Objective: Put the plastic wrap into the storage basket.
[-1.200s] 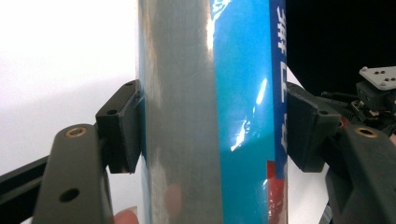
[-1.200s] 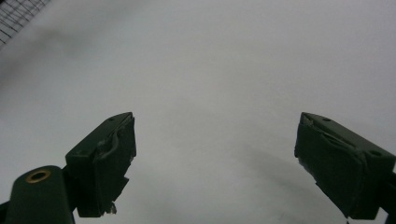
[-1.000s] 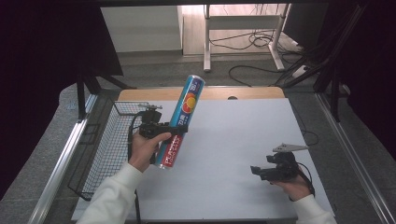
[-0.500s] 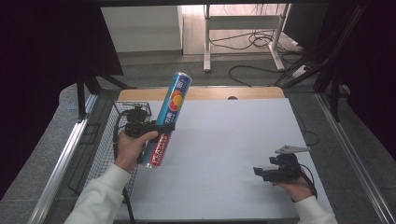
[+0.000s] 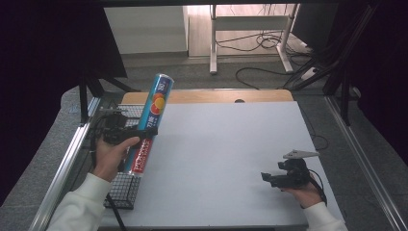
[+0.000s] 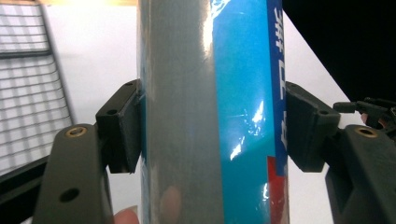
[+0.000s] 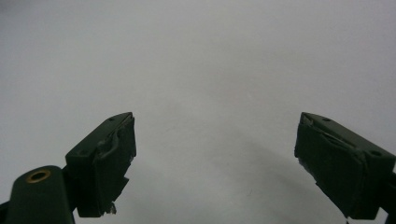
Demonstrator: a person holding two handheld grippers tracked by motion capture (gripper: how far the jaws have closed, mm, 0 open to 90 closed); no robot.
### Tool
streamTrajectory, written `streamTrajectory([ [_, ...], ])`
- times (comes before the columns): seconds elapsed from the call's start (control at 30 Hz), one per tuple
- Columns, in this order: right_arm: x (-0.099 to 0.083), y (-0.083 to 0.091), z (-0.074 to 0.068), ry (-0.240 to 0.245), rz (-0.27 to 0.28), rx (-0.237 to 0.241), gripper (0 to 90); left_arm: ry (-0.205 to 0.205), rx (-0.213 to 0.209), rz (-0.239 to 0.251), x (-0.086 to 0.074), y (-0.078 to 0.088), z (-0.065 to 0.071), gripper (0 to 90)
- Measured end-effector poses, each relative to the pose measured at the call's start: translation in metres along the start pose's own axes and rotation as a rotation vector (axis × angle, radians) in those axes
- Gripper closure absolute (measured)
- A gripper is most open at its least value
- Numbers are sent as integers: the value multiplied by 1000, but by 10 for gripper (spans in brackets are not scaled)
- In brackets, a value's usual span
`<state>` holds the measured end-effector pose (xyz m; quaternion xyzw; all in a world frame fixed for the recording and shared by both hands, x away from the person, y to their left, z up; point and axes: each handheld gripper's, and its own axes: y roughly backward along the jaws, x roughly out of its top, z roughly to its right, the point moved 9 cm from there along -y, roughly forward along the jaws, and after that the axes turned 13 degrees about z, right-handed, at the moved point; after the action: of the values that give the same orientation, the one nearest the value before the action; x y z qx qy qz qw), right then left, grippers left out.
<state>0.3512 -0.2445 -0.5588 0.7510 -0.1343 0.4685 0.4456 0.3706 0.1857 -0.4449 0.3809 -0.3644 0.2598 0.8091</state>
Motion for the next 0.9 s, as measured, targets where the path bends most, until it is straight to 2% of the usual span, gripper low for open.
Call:
streamTrajectory([
  [0.03,0,0,0,0,0,-2,128,2,21,2,0,9,-9,319],
  [0.2,1,0,-1,2,1,-6,128,16,68,18,-1,29,-28,319],
  [0.4,0,-1,-1,6,-6,-7,128,35,128,22,-5,47,-48,319],
  [0.47,0,-1,-1,6,-6,-8,128,40,133,19,-6,49,-51,320],
  [0.5,0,-1,0,5,-5,-9,128,45,152,14,-9,53,-58,319],
  [0.7,0,-2,0,6,-8,-8,128,63,187,-1,-17,55,-70,319],
  [0.77,0,-2,0,9,-10,-11,128,64,216,-23,-22,52,-77,319],
  [0.9,0,-1,1,11,-11,-12,127,57,247,-55,-27,45,-84,319],
])
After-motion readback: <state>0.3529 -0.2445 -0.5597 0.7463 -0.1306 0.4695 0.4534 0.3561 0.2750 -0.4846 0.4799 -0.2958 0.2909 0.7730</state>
